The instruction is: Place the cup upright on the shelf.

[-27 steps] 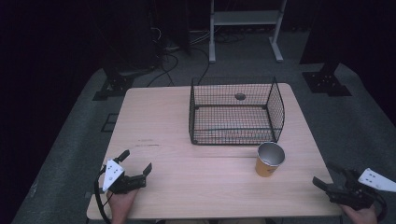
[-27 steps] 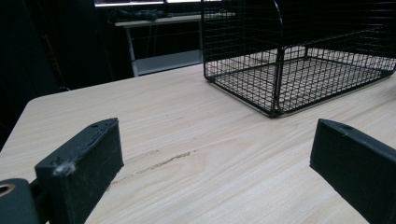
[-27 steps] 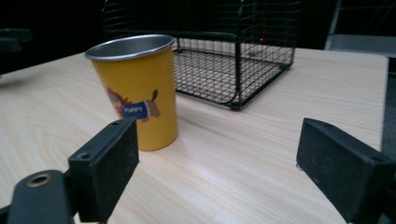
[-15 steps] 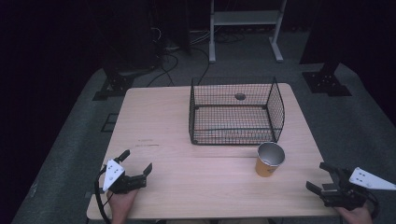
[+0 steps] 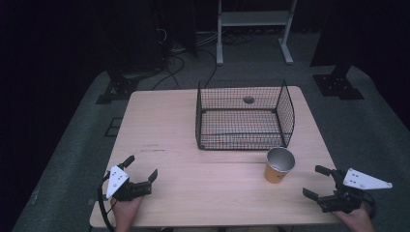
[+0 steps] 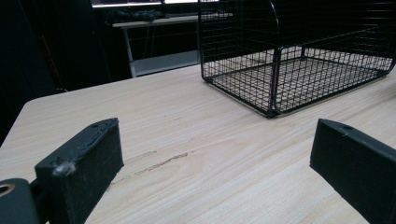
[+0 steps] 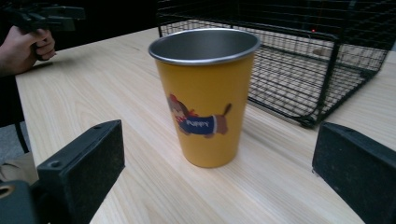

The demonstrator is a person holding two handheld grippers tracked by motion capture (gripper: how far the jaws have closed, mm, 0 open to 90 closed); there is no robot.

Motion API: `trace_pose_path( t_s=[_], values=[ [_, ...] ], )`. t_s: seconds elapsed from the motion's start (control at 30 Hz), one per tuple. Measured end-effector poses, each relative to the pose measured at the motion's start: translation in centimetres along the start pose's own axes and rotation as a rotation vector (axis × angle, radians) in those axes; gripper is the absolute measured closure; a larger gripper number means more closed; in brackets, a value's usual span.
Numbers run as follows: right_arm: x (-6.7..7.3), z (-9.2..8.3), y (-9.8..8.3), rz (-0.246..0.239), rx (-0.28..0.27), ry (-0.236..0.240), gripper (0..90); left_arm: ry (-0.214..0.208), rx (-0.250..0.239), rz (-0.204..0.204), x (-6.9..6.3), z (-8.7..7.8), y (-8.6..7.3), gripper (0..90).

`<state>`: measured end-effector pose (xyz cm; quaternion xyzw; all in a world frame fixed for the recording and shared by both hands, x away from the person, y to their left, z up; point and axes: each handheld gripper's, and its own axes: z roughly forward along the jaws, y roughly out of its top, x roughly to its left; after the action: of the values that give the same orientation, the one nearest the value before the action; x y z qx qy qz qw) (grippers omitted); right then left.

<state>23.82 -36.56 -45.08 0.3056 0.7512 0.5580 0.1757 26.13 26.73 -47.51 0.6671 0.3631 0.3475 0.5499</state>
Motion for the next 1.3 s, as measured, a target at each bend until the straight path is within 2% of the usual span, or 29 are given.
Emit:
trace_pose_path(
  t_s=[0.33, 0.57, 0.77, 1.03, 1.3],
  values=[
    [0.6, 2.3, 0.8, -0.019, 0.02, 0.04, 0.3, -0.001, -0.004, -0.006, 0.1, 0.0, 0.0, 1.8],
    [0.5, 3.4, 1.1, -0.029, 0.029, 0.049, 0.2, -0.004, -0.002, -0.001, -0.1, -0.1, 0.0, 1.8],
    [0.5, 4.7, 1.8, -0.04, 0.062, 0.056, 0.2, -0.004, -0.001, -0.004, 0.0, -0.1, 0.0, 1.8],
    [0.2, 6.0, 2.4, -0.04, 0.07, 0.062, 0.2, -0.004, -0.001, -0.001, -0.1, -0.1, 0.0, 1.8],
    [0.0, 7.4, 2.9, -0.047, 0.113, 0.061, 0.3, -0.004, -0.001, -0.003, 0.0, -0.1, 0.0, 1.8]
  ],
)
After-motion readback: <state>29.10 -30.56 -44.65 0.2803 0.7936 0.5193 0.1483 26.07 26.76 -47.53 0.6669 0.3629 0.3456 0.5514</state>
